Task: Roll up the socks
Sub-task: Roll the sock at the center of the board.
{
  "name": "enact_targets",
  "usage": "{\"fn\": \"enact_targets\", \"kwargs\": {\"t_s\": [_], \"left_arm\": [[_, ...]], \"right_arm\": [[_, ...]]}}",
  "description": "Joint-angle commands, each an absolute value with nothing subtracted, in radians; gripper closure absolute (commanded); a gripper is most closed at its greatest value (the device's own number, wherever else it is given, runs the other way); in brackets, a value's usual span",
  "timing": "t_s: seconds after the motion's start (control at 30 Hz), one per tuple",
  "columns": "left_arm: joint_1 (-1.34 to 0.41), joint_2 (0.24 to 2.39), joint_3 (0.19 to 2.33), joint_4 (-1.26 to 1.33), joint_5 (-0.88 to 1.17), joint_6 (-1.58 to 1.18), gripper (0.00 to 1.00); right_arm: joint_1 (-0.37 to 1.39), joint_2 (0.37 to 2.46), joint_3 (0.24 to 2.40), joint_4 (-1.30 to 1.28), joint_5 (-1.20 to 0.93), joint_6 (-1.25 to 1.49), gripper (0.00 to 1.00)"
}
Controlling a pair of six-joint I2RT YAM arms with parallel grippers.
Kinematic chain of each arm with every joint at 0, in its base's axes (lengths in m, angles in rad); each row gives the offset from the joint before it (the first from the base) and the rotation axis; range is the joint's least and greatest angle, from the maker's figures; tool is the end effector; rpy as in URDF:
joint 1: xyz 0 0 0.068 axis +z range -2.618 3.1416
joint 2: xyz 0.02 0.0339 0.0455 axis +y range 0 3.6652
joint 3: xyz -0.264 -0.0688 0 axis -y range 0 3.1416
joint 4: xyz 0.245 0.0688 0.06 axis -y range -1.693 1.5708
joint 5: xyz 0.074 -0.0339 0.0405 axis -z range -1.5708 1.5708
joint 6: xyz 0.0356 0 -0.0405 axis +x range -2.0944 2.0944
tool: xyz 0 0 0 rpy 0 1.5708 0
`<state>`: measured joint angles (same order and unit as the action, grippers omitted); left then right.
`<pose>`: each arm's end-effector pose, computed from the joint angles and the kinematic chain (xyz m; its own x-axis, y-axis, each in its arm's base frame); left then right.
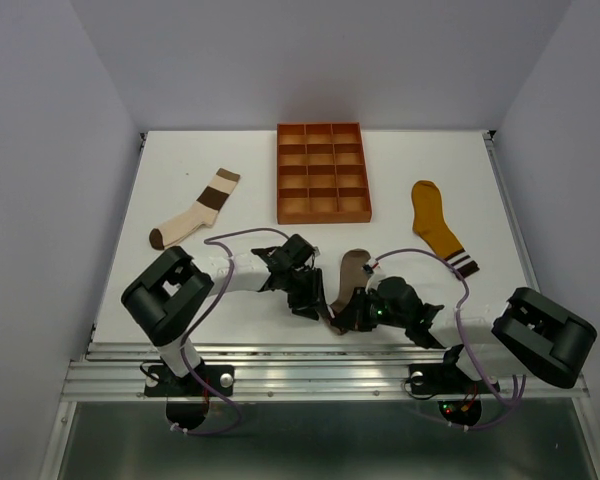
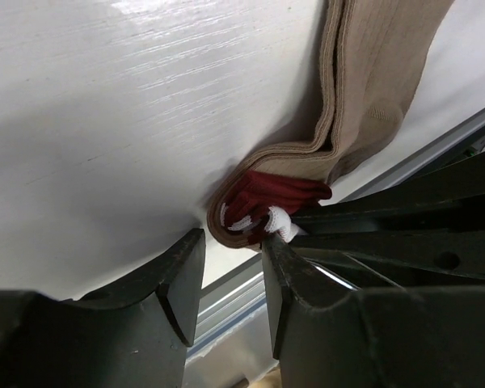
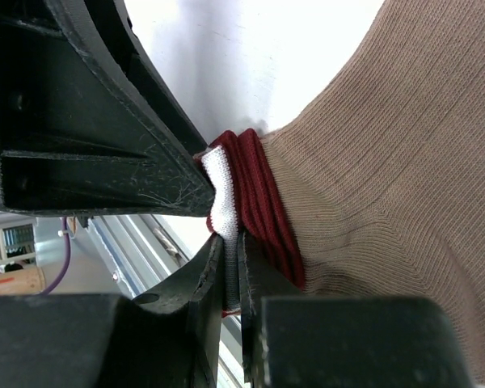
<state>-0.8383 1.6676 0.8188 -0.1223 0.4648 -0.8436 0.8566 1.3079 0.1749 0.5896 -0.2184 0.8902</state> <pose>0.1969 -0.2428 0.1447 -0.9899 0.1020 -0.0988 0.1419 0.7309 -0.6676 0.1269 0.1582 0.1157 -0.8808 0.1422 -0.4515 -0.2774 0.6178 0.7357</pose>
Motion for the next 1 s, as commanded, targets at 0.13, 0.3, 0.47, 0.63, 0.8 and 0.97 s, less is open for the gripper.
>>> {"fn": "enact_targets", "kwargs": {"t_s": [0.13,0.3,0.47,0.63,0.8,0.97], "left_arm": [[-0.853,1.717,0.862,-0.087,0.474,-0.815,0.66],[-0.859,1.726,0.874,-0.104,0.439,-0.824,1.0],[-0.868,1.692,0.917,-0.268,0.218,-0.861,1.0],[-0.89,1.66,0.979,-0.458,0.083,-0.885,1.0],[-0.89,1.669,0.994,-0.597,0.069,-0.914,1.0],[-0.89,1.651,1.006,-0.698,0.074,-0.936,1.0]], "right_arm": [[0.848,1.338,0.189,0.564,-0.225,0.859,0.99],[0.848,1.353,0.206,0.571,-0.259,0.833,0.99],[0.848,1.351,0.236,0.555,-0.343,0.759,0.77],[0.848,1.295,0.291,0.494,-0.396,0.678,0.54],[0.862,1.21,0.351,0.361,-0.35,0.56,0.46],[0.951,1.172,0.414,0.249,-0.214,0.451,0.44]]}}
